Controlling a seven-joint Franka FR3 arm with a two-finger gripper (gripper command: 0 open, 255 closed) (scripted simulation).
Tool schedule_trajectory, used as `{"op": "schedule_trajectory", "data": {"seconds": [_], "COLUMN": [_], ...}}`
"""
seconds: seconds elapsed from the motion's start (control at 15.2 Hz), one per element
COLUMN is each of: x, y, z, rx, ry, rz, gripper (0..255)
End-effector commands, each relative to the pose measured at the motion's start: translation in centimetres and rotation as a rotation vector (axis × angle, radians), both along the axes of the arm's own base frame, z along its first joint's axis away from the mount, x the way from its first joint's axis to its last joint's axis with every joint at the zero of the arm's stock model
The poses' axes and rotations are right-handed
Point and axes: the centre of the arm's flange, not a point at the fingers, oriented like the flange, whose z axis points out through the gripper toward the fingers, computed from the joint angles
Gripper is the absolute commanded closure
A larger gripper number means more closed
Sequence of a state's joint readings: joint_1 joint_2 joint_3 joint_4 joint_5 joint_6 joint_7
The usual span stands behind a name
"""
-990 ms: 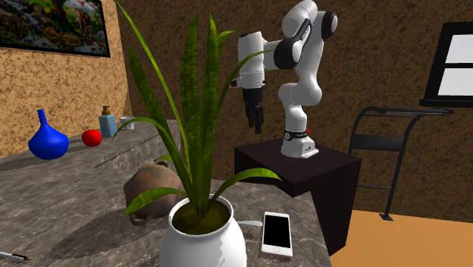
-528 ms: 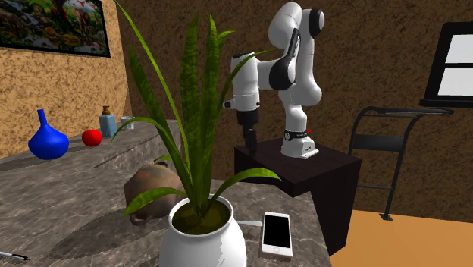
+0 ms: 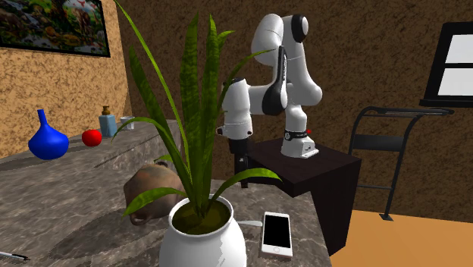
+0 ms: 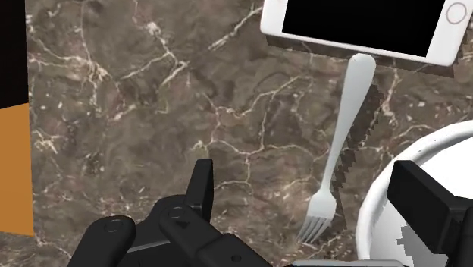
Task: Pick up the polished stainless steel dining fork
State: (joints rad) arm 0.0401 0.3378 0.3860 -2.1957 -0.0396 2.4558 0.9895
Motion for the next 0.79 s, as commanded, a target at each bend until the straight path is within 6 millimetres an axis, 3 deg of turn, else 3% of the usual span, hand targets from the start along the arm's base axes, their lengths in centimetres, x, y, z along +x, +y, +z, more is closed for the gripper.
{"op": "schedule_trajectory", "data": {"seconds": [0.0,0.4,0.73], "x": [1.3,5.4,5.4], "y": [1.2,3.6,3.6], "z": [-2.2,-7.8,-10.5], "rx": [0.004,0.018,0.018], "ry": [0.003,0.01,0.01], "rz": [-0.032,-0.117,-0.117], "gripper": [0,0,0]}}
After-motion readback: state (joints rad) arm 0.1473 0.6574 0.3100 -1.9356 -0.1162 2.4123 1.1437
